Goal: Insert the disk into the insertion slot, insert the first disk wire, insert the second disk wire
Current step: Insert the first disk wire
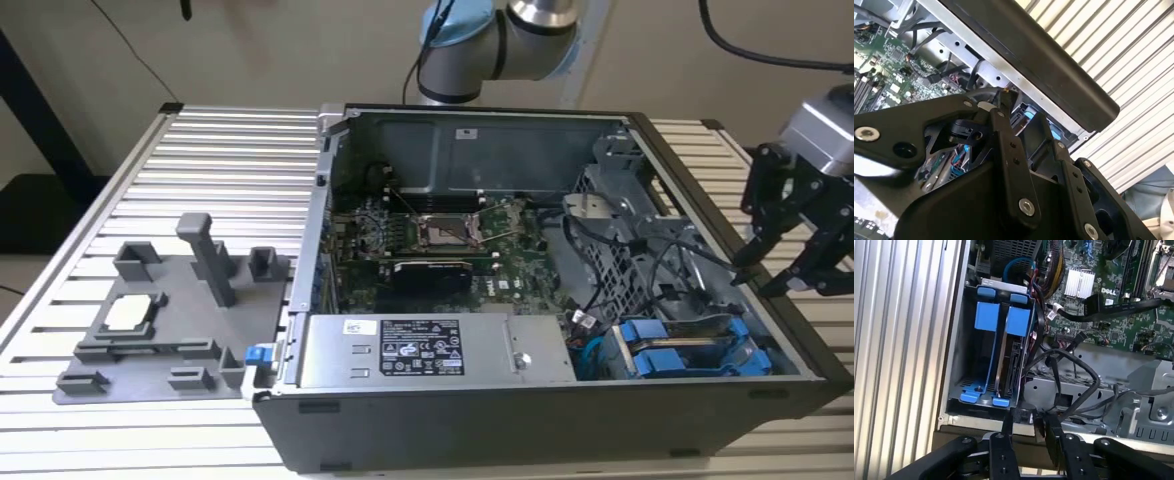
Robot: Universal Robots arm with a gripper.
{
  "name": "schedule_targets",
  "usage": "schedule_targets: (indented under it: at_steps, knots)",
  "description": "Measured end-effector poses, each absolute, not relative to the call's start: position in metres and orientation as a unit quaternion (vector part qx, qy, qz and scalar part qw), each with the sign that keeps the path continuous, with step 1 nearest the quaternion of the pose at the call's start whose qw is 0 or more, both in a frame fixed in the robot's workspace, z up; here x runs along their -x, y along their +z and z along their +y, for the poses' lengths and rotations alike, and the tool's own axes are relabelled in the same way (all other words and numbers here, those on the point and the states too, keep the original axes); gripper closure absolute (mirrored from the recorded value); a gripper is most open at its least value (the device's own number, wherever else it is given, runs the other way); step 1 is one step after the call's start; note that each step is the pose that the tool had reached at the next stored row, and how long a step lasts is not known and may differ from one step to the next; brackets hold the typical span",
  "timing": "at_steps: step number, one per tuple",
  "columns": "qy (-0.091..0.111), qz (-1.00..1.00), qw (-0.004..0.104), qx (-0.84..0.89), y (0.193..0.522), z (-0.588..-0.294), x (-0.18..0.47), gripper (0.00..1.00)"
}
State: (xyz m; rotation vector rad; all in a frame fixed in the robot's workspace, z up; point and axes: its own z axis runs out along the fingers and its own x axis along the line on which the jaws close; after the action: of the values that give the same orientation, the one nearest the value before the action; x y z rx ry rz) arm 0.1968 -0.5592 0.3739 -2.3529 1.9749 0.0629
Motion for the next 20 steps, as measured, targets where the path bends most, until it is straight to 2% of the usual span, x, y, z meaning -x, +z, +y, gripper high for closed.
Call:
schedule_targets:
  at_steps: [9, 16, 20]
  knots:
    - [0.030, 0.629, 0.027, 0.776, 0.371, -0.558, -0.201, 0.60]
    - [0.043, 0.630, 0.013, 0.775, 0.369, -0.553, -0.205, 0.60]
    - [0.044, 0.630, 0.012, 0.775, 0.369, -0.553, -0.208, 0.60]
